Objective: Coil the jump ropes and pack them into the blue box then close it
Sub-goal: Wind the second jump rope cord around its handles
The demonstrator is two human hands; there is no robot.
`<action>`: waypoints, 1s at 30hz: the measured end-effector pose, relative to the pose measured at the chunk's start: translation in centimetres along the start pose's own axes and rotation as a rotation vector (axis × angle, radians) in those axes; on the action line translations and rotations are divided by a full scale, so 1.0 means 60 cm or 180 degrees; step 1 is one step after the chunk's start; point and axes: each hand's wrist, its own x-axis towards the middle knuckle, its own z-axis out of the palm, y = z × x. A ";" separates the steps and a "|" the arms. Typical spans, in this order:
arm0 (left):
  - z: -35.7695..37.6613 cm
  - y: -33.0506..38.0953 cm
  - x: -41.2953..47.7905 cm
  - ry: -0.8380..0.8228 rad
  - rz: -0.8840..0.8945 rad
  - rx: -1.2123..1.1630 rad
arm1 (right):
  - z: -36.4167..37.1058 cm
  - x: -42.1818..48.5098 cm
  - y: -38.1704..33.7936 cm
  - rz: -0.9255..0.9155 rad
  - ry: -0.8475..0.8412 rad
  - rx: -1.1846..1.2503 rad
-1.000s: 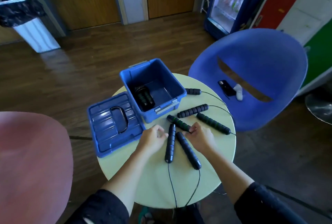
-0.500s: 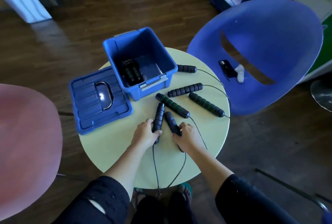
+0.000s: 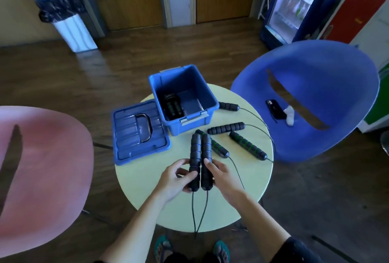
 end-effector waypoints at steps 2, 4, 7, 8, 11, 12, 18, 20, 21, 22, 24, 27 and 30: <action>-0.011 0.022 -0.014 0.0119 0.0143 -0.0039 | 0.013 -0.007 -0.023 -0.0122 -0.0137 0.0151; -0.023 0.043 -0.024 0.0219 0.0298 -0.0025 | 0.030 -0.017 -0.053 -0.0261 -0.0286 0.0230; -0.046 0.079 -0.038 0.0310 0.0568 0.0138 | 0.052 -0.027 -0.103 -0.0498 -0.0447 0.0210; -0.055 0.092 -0.041 0.0332 0.0627 0.0187 | 0.057 -0.029 -0.118 -0.0569 -0.0499 0.0188; -0.087 0.123 -0.046 0.0435 0.0841 0.0471 | 0.070 -0.034 -0.161 -0.0760 -0.0675 0.0098; -0.097 0.138 -0.051 0.0425 0.0901 0.0597 | 0.074 -0.036 -0.175 -0.0813 -0.0724 0.0072; -0.142 0.263 -0.067 0.0655 0.1008 0.0180 | 0.102 -0.060 -0.255 -0.1137 -0.1147 -0.0424; -0.160 0.308 -0.059 0.0848 0.1173 -0.0006 | 0.113 -0.069 -0.290 -0.1214 -0.1324 -0.0630; -0.167 0.331 -0.059 0.0926 0.1236 0.0030 | 0.119 -0.074 -0.309 -0.1226 -0.1418 -0.0772; -0.173 0.352 -0.058 0.0982 0.1314 0.0099 | 0.123 -0.079 -0.329 -0.1250 -0.1517 -0.0895; -0.182 0.389 -0.058 0.1105 0.1582 0.0158 | 0.129 -0.083 -0.367 -0.1253 -0.1617 -0.0968; -0.194 0.426 -0.063 0.1443 0.1829 -0.0135 | 0.139 -0.089 -0.415 -0.1370 -0.1449 -0.1079; -0.214 0.452 -0.068 0.1863 0.1840 -0.0361 | 0.154 -0.104 -0.440 -0.1982 -0.0922 -0.1638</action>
